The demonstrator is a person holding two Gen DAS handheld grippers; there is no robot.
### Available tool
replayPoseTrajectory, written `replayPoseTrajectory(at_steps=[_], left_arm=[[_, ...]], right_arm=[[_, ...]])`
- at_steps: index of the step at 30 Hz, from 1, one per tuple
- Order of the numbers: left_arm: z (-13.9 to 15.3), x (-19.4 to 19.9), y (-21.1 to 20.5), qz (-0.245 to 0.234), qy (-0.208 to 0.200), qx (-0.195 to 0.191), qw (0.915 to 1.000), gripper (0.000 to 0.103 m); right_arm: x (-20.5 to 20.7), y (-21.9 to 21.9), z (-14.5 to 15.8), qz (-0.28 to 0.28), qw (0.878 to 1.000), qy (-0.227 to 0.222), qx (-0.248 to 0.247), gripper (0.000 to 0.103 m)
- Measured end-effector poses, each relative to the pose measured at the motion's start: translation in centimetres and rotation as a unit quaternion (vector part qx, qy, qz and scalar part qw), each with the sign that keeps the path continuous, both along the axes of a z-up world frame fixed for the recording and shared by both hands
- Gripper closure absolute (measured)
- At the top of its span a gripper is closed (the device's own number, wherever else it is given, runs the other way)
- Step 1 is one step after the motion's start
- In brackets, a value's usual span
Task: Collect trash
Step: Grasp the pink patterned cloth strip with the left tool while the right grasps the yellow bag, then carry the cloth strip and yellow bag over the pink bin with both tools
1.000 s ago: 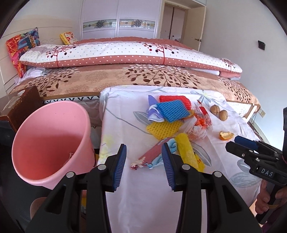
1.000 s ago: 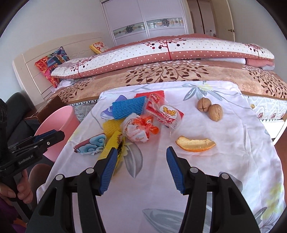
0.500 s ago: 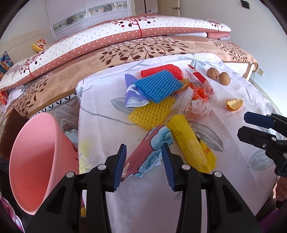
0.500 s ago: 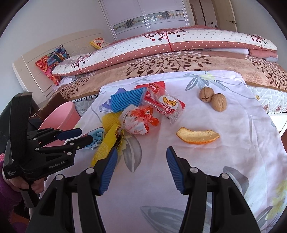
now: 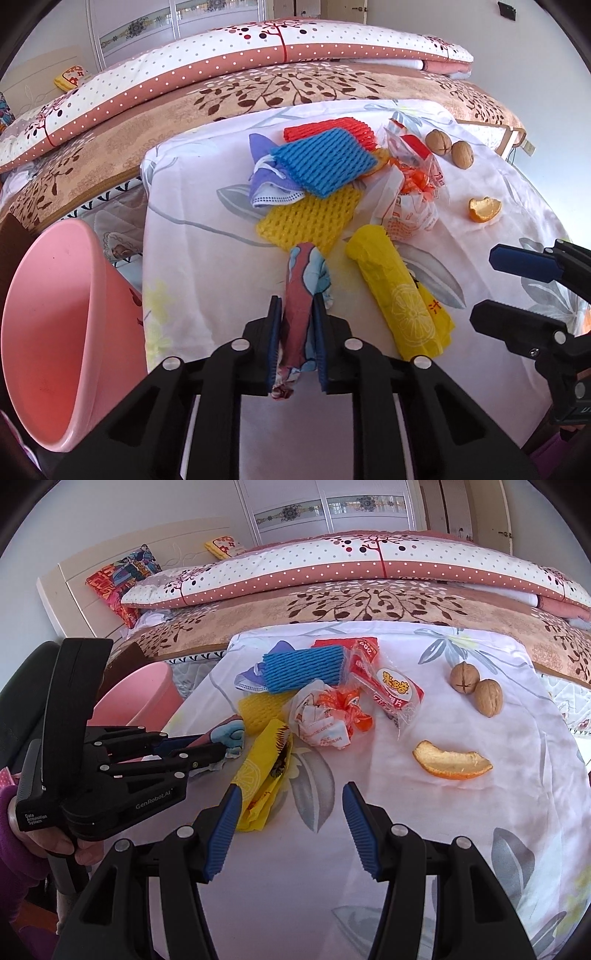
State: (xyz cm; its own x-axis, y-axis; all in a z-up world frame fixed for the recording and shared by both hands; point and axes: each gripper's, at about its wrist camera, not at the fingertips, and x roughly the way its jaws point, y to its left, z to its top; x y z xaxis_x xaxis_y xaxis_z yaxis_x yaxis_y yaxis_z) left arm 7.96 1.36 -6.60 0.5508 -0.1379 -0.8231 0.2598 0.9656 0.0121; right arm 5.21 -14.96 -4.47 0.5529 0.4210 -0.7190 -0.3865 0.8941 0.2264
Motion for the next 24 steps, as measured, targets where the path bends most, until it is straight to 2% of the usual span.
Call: replayPoseTrajectory(at_steps=[7,16,21,23,24], left_arm=[[1.0,-0.9,1.1,0.019,0.012,-0.032,0.9993,0.087],[2.6,-2.6,3.2,0.057,-0.013,-0.045,0.9973,0.087],[3.6,-3.7,4.7,0.082,-0.032,-0.055,0.9946,0.087],[4.0,-4.2,5.2,0.09,-0.041,-0.058,0.9934,0.087],[4.2,-4.4,5.5,0.094,-0.045,-0.059,0.9928,0.087]], right_arm=[[0.9,2.4,0.1,0.014,1.0,0.019,-0.005,0.047],[2.2,5.6,-0.9,0.008,0.997,0.035,-0.061,0.047],[2.8,6.4,-1.8,0.006,0.995,0.058,-0.076,0.047],[3.0,6.7,-2.1,0.004,0.995,0.065,-0.081,0.049],[3.0,6.7,-2.3,0.001,0.994,0.064,-0.085,0.055]])
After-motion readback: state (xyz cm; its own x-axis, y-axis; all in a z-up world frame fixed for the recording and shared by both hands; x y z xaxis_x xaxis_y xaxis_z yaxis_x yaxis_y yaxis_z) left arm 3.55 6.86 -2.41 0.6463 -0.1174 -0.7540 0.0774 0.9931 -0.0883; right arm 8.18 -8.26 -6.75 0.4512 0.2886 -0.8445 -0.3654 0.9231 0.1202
